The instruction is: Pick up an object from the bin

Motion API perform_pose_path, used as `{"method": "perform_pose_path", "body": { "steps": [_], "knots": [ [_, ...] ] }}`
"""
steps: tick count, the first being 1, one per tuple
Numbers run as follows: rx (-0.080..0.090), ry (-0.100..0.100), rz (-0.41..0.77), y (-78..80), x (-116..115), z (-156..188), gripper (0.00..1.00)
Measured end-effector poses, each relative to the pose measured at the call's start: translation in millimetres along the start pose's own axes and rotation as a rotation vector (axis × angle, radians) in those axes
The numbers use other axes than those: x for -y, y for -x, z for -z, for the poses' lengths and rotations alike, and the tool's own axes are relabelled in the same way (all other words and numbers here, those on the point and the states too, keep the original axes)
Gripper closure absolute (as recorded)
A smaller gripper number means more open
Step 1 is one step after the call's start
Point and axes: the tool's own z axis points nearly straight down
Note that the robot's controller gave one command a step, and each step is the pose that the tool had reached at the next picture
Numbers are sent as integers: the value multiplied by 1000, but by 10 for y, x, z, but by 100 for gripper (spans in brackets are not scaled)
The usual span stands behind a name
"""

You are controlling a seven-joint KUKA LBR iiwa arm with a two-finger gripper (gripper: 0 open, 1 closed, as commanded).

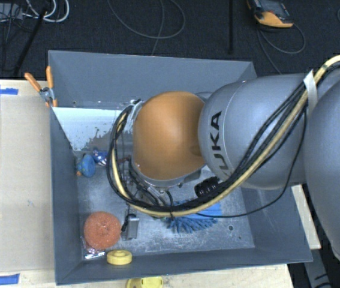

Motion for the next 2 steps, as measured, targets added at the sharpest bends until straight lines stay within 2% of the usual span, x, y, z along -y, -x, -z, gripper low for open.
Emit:
{"method": "perform_pose_path", "body": {
  "steps": [1, 2],
  "knots": [
    [3, 1, -2, 2, 7, 26, 0],
    [0, 0, 73, -55, 163, 244, 0]
  ]
}}
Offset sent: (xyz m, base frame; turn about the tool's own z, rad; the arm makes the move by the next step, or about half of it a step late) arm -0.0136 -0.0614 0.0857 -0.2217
